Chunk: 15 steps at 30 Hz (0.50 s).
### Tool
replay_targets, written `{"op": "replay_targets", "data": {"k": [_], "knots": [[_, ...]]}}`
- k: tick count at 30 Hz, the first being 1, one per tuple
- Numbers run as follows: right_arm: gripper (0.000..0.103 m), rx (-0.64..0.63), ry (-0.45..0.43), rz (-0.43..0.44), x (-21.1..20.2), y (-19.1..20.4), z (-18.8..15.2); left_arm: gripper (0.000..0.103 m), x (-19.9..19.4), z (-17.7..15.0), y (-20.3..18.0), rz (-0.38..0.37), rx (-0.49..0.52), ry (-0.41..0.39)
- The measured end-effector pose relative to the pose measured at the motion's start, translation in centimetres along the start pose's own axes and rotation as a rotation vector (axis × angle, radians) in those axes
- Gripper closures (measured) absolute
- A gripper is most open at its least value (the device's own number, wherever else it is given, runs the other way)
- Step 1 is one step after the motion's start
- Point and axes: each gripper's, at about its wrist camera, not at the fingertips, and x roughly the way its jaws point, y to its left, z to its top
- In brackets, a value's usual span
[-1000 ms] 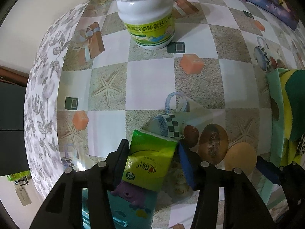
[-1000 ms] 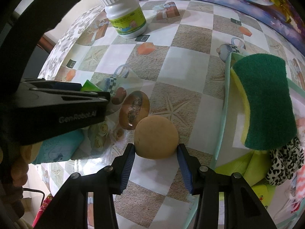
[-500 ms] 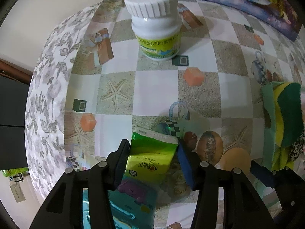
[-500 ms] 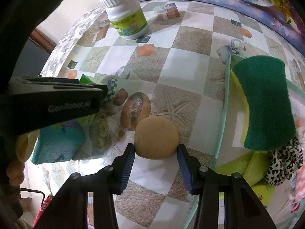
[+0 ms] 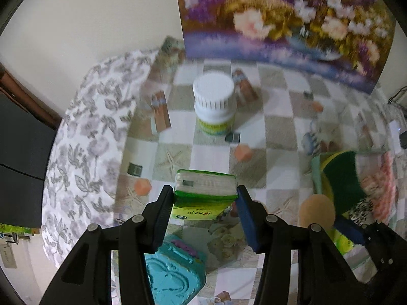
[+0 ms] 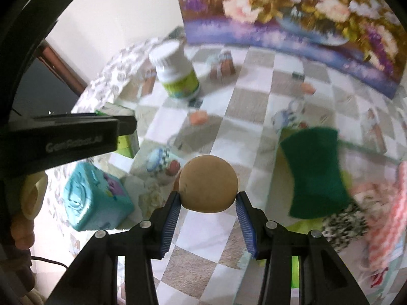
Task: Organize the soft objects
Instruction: 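Carry the tissue pack and puff over the tray and lower them in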
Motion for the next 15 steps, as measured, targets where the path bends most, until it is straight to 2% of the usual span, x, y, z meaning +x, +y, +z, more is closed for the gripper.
{"op": "replay_targets", "data": {"k": [6, 15], "knots": [[0.055, 0.036, -0.080, -0.027, -3.8, -1.4, 0.7, 0.051, -3.2, 0.4, -0.4, 0.002, 0.005, -0.081], [0.055, 0.149, -0.155, -0.152, -9.0, -6.6, -0.2, 0.051, -7.3, -0.9, -3.9, -0.014, 0.068, -0.164]]}}
